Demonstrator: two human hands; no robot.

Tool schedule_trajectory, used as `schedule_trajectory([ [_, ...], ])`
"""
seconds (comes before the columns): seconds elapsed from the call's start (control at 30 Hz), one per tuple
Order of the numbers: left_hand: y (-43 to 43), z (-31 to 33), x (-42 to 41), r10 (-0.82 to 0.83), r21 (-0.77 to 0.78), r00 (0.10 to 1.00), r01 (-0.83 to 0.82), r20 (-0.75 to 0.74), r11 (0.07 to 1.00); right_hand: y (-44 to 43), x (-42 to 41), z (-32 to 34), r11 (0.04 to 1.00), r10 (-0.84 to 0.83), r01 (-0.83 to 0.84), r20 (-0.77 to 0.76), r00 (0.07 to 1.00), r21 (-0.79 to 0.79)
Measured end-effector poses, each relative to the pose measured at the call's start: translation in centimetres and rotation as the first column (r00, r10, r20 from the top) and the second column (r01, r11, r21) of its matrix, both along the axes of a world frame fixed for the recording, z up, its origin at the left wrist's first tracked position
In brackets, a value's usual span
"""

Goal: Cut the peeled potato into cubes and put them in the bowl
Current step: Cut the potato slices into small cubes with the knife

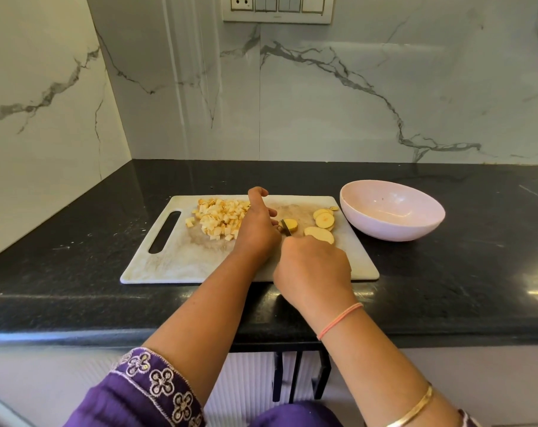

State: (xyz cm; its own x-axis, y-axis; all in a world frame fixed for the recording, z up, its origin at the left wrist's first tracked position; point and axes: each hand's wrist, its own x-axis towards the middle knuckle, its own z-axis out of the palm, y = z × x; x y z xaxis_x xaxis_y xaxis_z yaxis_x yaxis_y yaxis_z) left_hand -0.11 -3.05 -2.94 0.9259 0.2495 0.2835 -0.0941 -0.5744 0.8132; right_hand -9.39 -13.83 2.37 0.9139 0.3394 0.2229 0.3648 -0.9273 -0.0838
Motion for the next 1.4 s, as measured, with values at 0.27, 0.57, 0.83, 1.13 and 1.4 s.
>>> schedule_trajectory([
  [0.27, 0.2, 0.0, 0.2, 0.033, 0.039, 0.999, -0.033, -0.01, 0.999, -0.3, -1.3, -0.6, 0.998, 0.041, -0.041, -0.002, 0.999, 0.046],
  [0.57, 0.2, 0.3, -0.4, -0.04, 0.153, 0.999, 0.043, -0.017, 0.987, -3.6, -0.8, 0.7, 0.989, 0.005, 0.004, -0.062, 0.998, 0.146],
  [0.83, -0.1, 0.1, -0.4, -0.075, 0.199, 0.995, 0.086, -0.062, 0.976, -4.0, 0.6, -0.9, 0.972, -0.093, 0.101, -0.044, 0.995, 0.213],
  [1.13, 0.2, 0.5, -0.6, -0.048, 0.2, 0.999, 0.047, -0.001, 0.979, -3.6, 2.1, -1.0, 0.98, -0.019, 0.021, -0.012, 1.0, 0.197],
  [1.4, 0.1, 0.9, -1.1, 0.017, 0.285, 0.999, -0.03, 0.049, 0.958, -3.4, 3.2, -0.9, 0.98, -0.003, 0.01, -0.038, 0.999, 0.201],
])
